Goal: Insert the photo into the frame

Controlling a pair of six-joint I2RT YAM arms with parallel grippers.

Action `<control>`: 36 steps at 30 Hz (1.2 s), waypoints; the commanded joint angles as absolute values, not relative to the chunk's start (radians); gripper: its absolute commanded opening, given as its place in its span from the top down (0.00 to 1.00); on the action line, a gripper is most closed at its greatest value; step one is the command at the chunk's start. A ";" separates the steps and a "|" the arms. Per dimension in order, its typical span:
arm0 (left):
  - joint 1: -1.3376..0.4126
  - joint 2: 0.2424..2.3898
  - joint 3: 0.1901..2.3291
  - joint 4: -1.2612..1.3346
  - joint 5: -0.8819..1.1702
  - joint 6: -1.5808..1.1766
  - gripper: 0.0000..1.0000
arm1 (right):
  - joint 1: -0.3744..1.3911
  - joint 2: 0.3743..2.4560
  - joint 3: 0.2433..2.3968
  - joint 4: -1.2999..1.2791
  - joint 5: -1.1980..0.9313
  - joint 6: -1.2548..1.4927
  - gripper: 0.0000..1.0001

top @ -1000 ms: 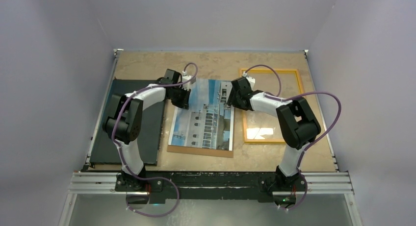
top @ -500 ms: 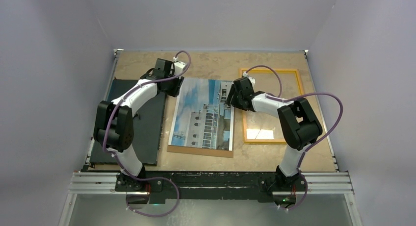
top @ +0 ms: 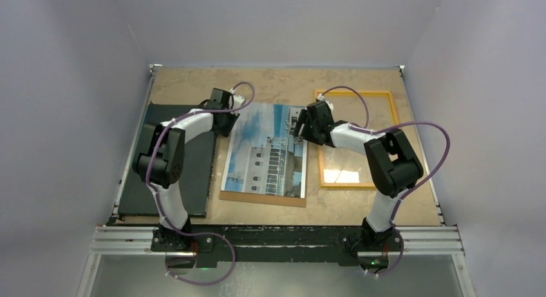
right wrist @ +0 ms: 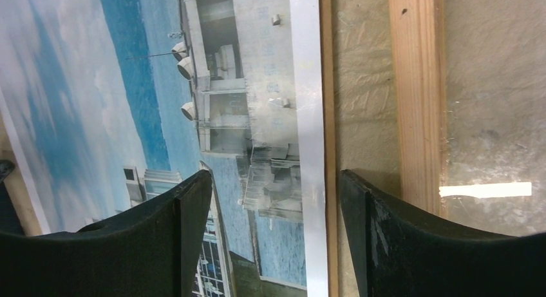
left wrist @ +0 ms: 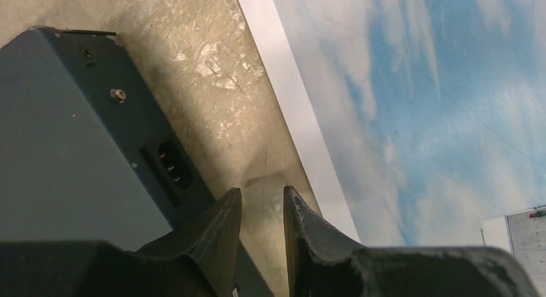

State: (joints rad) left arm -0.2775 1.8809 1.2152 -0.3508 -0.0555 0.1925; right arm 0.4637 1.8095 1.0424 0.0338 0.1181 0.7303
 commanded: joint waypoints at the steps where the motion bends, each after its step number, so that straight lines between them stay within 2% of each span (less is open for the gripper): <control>1: -0.267 1.905 1.208 -0.325 -0.019 0.163 0.72 | 0.465 1.828 0.998 -0.020 0.037 0.764 0.24; 12: -0.268 1.878 1.190 -0.333 0.127 0.093 0.74 | 0.465 1.828 0.982 0.027 -0.055 0.777 0.25; 17: -0.269 1.877 1.172 -0.324 0.163 0.088 0.78 | 0.465 1.807 0.971 0.040 -0.085 0.776 0.24; 26: -0.270 1.853 1.149 -0.315 0.190 0.090 0.81 | 0.469 1.825 0.976 0.031 -0.011 0.753 0.23; 36: -0.310 1.767 1.053 -0.229 0.124 0.080 0.81 | 0.502 1.832 0.996 -0.035 0.102 0.765 0.08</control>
State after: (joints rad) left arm -0.2607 1.8347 1.1057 -0.2470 0.0746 0.1135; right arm 0.4786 1.7977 1.0115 0.0994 0.0826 0.7418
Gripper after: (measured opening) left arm 0.187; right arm 0.893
